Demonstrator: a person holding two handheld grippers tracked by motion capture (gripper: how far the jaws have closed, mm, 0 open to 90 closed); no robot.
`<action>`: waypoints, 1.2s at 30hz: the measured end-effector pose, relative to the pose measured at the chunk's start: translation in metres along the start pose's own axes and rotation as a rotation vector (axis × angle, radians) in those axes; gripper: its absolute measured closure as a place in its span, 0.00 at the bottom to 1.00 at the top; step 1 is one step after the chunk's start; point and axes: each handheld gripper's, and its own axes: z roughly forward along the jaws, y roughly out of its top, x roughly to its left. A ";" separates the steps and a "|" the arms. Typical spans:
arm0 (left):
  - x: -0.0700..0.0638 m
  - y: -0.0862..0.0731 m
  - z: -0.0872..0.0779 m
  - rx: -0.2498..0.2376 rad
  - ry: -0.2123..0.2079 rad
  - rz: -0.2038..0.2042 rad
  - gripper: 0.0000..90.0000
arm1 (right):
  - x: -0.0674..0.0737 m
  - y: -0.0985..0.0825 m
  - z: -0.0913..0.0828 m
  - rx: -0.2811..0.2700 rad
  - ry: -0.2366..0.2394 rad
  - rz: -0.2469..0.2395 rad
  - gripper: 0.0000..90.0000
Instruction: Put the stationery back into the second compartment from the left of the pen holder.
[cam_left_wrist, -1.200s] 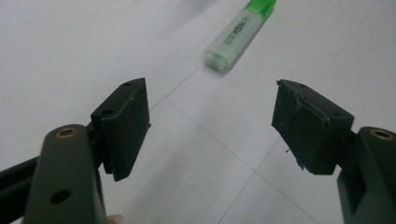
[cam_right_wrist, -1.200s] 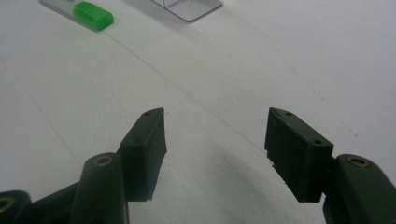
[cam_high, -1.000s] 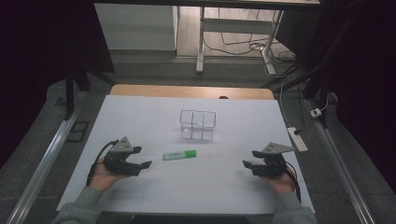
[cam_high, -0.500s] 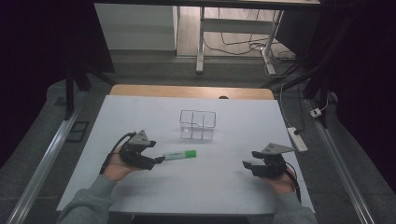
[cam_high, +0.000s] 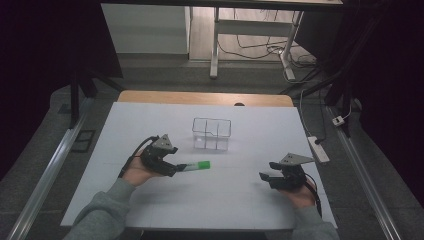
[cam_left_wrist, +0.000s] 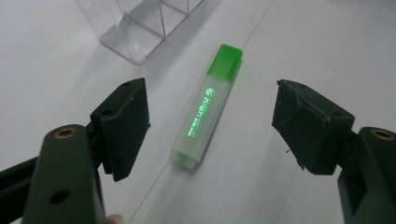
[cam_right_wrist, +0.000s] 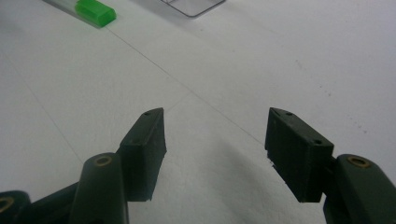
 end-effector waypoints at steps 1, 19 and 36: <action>0.000 0.002 0.002 0.004 -0.003 0.004 0.30 | 0.000 0.000 0.000 0.001 0.000 0.000 0.42; -0.001 0.024 0.033 0.072 -0.043 0.055 0.30 | -0.002 -0.002 0.002 0.012 -0.003 -0.001 0.42; -0.002 0.039 0.052 0.111 -0.074 0.085 0.30 | -0.002 -0.003 0.004 0.030 -0.007 -0.011 0.41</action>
